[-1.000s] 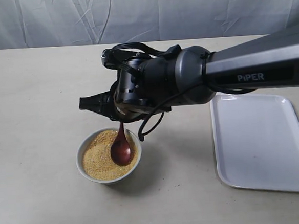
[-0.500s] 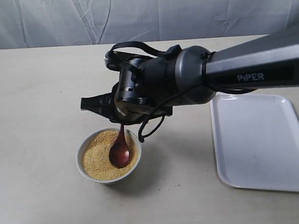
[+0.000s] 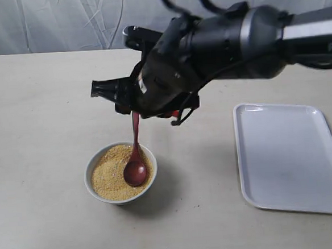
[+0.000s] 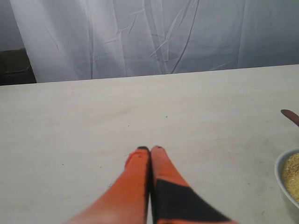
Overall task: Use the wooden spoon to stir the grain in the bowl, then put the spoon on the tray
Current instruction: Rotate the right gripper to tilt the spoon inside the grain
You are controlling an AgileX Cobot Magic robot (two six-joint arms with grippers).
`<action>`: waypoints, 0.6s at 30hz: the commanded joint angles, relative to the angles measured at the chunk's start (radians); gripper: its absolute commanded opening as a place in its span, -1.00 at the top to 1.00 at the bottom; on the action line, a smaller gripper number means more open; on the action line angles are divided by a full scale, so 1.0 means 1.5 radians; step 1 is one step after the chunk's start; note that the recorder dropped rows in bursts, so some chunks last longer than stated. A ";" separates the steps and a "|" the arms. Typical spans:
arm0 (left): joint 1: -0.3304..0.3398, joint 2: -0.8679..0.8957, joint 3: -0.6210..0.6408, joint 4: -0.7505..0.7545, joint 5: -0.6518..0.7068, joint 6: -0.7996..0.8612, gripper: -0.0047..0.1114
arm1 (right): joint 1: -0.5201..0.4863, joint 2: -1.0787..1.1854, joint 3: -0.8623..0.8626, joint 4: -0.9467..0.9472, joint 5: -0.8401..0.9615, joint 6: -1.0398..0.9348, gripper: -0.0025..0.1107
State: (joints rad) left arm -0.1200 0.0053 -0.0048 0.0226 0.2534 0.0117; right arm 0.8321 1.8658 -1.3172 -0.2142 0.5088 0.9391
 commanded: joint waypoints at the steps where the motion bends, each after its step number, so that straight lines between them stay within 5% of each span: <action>1: 0.000 -0.004 0.003 0.000 -0.008 -0.001 0.92 | -0.098 -0.017 -0.003 0.374 0.037 -0.465 0.12; 6: 0.000 -0.004 0.003 0.000 -0.008 -0.001 0.92 | -0.185 0.006 -0.003 0.678 0.122 -0.833 0.12; 18: 0.000 -0.004 0.003 0.000 -0.008 -0.001 0.92 | -0.251 0.161 -0.003 0.930 0.148 -1.117 0.12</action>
State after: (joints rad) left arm -0.1200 0.0053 -0.0048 0.0226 0.2534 0.0117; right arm 0.4760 2.0599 -1.3172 1.0836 0.7044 -0.6306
